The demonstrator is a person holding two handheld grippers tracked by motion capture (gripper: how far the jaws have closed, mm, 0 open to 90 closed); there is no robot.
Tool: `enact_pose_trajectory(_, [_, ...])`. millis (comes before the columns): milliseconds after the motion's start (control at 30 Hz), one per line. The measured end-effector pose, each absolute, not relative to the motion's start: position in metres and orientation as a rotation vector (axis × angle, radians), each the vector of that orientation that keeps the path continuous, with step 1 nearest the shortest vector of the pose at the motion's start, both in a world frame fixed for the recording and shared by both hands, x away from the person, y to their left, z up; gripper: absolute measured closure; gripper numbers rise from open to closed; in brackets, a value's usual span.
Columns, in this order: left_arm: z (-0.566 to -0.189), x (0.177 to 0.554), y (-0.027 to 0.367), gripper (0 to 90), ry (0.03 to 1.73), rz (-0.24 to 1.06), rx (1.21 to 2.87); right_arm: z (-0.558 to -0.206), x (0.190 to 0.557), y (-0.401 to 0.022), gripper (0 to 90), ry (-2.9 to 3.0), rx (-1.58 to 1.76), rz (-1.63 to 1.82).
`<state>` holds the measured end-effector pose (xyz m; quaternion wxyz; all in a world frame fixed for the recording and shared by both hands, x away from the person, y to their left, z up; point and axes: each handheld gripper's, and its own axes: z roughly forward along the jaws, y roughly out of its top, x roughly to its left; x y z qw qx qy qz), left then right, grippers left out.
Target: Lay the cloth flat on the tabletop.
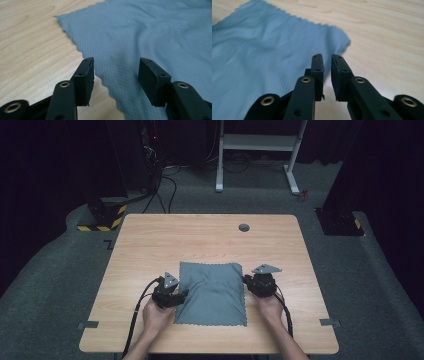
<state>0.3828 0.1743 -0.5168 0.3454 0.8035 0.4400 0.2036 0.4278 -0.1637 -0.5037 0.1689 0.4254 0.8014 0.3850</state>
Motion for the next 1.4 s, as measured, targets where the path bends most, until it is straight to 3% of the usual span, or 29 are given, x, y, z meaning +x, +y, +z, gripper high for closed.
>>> enact_pose_trajectory(300, [-0.523, 0.394, 0.179, 43.2, 1.166, 0.528, 2.063, -0.511, 0.473, -0.140, 73.0, 2.238, 1.308, 0.968])
enact_pose_trajectory(400, [-0.521, 0.398, 0.178, 43.0, 1.167, 0.525, 2.081, -0.514, 0.480, -0.139, 76.8, 2.242, 1.333, 0.936])
enact_pose_trajectory(533, [-0.520, 0.404, 0.178, 43.4, 1.169, 0.538, 2.101, -0.514, 0.483, -0.139, 89.0, 2.261, 1.309, 0.880])
enact_pose_trajectory(733, [-0.518, 0.415, 0.175, 43.7, 1.178, 0.550, 2.117, -0.514, 0.489, -0.139, 89.8, 2.246, 1.278, 0.828])
enact_pose_trajectory(833, [-0.517, 0.419, 0.173, 44.2, 1.180, 0.559, 2.118, -0.514, 0.488, -0.140, 81.5, 2.223, 1.303, 0.826])
enact_pose_trajectory(1233, [-0.518, 0.421, 0.157, 43.8, 1.123, 0.520, 2.111, -0.507, 0.429, -0.100, 69.4, 2.406, 1.021, 1.040])
enact_pose_trajectory(1400, [-0.520, 0.423, 0.158, 41.4, 1.133, 0.508, 2.107, -0.518, 0.426, -0.102, 61.7, 2.440, 1.006, 0.990])
